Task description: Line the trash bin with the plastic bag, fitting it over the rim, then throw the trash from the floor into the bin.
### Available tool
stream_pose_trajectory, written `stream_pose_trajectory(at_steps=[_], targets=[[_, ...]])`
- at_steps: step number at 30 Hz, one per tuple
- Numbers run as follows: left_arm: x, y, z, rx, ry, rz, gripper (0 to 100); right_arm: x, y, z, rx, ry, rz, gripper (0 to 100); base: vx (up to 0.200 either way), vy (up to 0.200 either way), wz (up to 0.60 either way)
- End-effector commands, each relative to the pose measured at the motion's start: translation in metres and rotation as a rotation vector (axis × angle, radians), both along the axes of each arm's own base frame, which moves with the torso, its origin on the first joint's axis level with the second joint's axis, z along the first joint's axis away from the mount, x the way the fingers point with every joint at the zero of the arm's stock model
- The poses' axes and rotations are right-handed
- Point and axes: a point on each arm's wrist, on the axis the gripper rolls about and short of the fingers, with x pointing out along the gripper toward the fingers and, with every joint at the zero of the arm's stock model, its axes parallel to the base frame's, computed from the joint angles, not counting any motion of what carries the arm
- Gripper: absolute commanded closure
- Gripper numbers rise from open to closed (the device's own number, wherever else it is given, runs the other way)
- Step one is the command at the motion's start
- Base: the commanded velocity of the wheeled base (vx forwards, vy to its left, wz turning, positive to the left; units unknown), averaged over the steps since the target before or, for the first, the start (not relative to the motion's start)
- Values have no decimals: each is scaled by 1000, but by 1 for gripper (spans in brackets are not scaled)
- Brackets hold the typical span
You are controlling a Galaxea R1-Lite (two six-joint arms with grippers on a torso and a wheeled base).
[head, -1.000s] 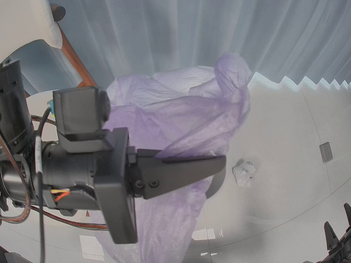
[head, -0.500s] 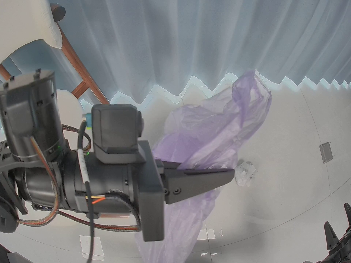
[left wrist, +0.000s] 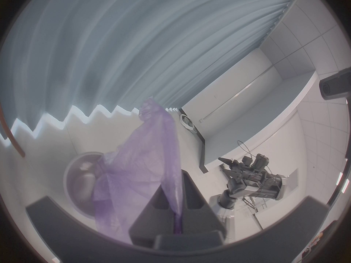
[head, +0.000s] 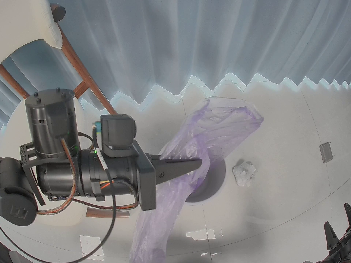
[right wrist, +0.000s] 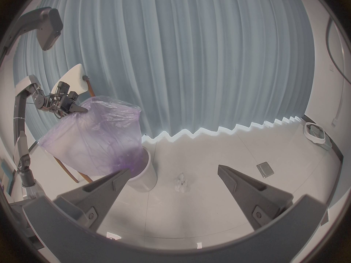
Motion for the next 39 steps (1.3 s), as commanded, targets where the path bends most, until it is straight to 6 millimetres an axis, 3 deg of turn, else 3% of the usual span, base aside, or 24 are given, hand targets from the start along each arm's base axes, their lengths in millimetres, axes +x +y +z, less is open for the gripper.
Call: stream_pose_trajectory(at_steps=[1, 10, 17, 39], targets=[[17, -1, -18, 21, -5, 40, 100, 0, 0, -5, 0, 0, 1, 0, 0, 0, 0], [34, -8, -24, 6, -28, 94, 100, 0, 0, -5, 0, 0, 1, 0, 0, 0, 0], [53, -16, -11, -30, -68, 127, 100, 0, 0, -5, 0, 0, -1, 0, 0, 0, 0], [87, -30, -41, -65, -116, 159, 100, 0, 0, -6, 3, 3, -4, 0, 0, 0, 0]])
